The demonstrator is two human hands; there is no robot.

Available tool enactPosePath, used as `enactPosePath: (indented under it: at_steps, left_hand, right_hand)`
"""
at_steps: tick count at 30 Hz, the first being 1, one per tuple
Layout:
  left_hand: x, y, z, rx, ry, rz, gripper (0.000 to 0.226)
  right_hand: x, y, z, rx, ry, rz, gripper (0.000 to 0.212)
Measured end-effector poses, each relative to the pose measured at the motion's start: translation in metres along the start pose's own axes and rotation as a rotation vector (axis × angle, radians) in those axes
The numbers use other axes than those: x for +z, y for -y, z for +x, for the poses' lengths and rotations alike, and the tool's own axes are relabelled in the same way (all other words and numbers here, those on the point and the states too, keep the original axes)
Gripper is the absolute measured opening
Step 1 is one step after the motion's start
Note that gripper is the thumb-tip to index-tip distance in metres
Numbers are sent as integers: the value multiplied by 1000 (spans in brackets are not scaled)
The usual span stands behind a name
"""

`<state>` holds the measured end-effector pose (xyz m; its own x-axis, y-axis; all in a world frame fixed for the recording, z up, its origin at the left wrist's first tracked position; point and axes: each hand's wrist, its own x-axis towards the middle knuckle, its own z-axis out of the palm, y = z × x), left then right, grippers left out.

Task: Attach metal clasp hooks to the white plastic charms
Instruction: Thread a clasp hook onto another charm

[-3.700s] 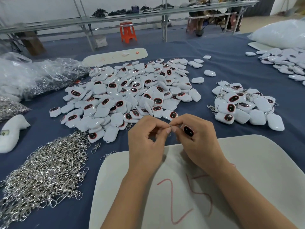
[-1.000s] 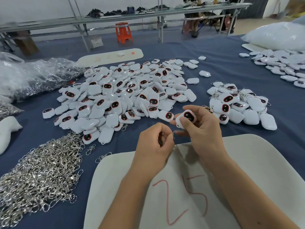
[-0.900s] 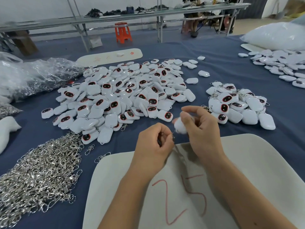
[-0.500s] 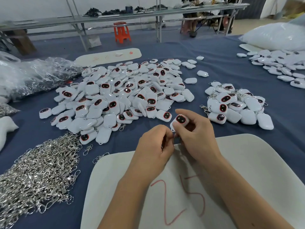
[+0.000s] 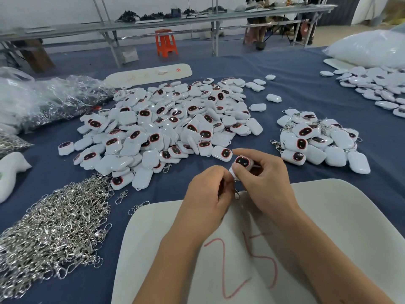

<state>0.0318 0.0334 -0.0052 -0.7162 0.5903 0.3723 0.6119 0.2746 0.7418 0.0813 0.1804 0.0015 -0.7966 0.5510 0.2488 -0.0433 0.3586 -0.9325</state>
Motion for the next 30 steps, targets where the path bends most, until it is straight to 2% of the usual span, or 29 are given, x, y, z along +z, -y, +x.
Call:
enactPosePath:
  at_steps: [13,19,24,30]
  left_hand:
    - [9,-7,0,-217,-75,22,17]
    - [11,-19,0,-335,-31,119,16]
    - [12,-26,-2,-301,-10,240,14]
    - [5,-28,2,-267,-16,204,14]
  right_hand:
    - [6,2,-5,-33,-66,-75,25]
    - [13,4,-12,-121,-113,-135,27]
    - [12,4,-13,-92,-109,-106,26]
    - [12,2,-11,-31,-110,-2,25]
